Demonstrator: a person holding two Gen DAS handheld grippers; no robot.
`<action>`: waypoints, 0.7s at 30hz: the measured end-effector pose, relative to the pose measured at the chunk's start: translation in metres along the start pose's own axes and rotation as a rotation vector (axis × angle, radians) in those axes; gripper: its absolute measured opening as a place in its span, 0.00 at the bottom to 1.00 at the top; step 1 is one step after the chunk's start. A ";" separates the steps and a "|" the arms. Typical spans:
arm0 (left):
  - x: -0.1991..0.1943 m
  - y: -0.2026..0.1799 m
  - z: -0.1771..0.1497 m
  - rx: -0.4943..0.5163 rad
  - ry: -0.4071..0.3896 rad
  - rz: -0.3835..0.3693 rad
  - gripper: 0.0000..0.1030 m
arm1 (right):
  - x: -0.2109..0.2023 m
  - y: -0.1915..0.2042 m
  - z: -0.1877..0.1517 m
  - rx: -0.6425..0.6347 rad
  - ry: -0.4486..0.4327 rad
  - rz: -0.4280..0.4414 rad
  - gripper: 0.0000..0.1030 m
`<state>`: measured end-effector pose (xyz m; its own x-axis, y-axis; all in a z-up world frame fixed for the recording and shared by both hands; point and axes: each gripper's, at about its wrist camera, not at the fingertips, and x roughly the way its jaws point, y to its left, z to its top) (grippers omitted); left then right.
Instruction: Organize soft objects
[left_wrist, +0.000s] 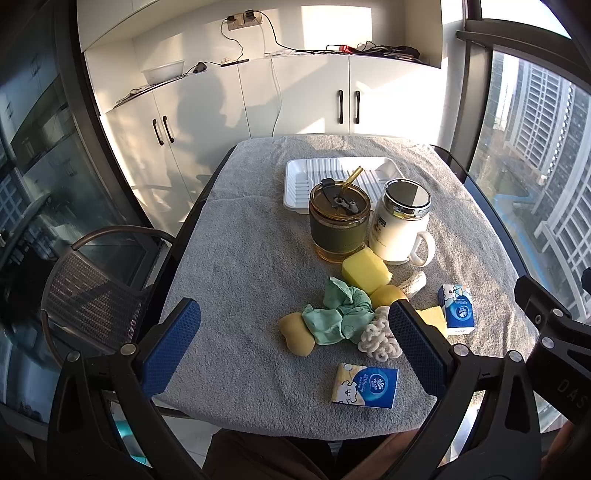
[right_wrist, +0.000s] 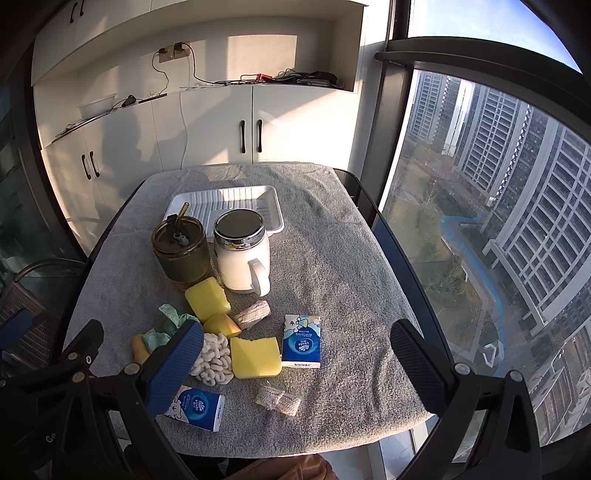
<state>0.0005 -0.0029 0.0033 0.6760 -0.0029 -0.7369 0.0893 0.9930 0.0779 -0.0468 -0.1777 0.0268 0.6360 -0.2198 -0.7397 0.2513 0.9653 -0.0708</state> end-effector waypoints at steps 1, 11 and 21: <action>0.000 0.000 0.000 0.000 0.000 0.000 1.00 | 0.000 -0.002 0.000 0.000 -0.001 0.004 1.00; 0.000 0.001 0.001 0.000 -0.002 0.000 1.00 | 0.000 -0.002 0.000 0.001 0.000 0.005 1.00; 0.000 0.001 0.002 0.000 -0.002 0.001 1.00 | 0.000 -0.002 0.000 -0.001 0.001 0.001 1.00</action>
<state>0.0019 -0.0020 0.0050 0.6774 -0.0026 -0.7357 0.0891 0.9929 0.0785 -0.0471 -0.1799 0.0271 0.6358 -0.2186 -0.7403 0.2500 0.9657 -0.0705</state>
